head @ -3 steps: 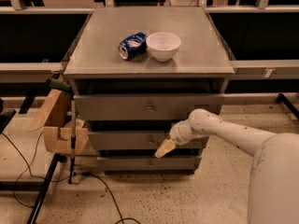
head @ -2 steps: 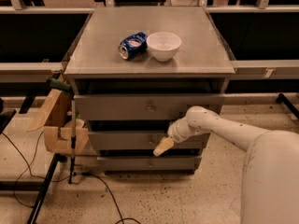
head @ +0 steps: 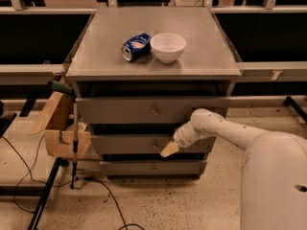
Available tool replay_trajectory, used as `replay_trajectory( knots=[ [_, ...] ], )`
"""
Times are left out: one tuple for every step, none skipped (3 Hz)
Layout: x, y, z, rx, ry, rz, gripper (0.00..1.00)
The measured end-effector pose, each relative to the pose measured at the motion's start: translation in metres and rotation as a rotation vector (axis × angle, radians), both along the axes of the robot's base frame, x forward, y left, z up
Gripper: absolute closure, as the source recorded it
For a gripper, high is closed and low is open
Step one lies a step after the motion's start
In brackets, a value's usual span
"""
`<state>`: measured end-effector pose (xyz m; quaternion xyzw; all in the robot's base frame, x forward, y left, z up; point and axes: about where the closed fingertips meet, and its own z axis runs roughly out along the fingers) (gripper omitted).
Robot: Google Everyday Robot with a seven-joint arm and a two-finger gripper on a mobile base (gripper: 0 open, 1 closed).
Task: Open middle drawer
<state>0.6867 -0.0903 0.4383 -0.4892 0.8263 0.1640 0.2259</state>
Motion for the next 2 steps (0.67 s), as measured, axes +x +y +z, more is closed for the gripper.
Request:
replay_trajectory(
  knots=[
    [0.0024, 0.0, 0.0043, 0.0, 0.0, 0.0, 0.55],
    [0.0046, -0.0009, 0.0136, 0.0, 0.0, 0.0, 0.75]
  ],
)
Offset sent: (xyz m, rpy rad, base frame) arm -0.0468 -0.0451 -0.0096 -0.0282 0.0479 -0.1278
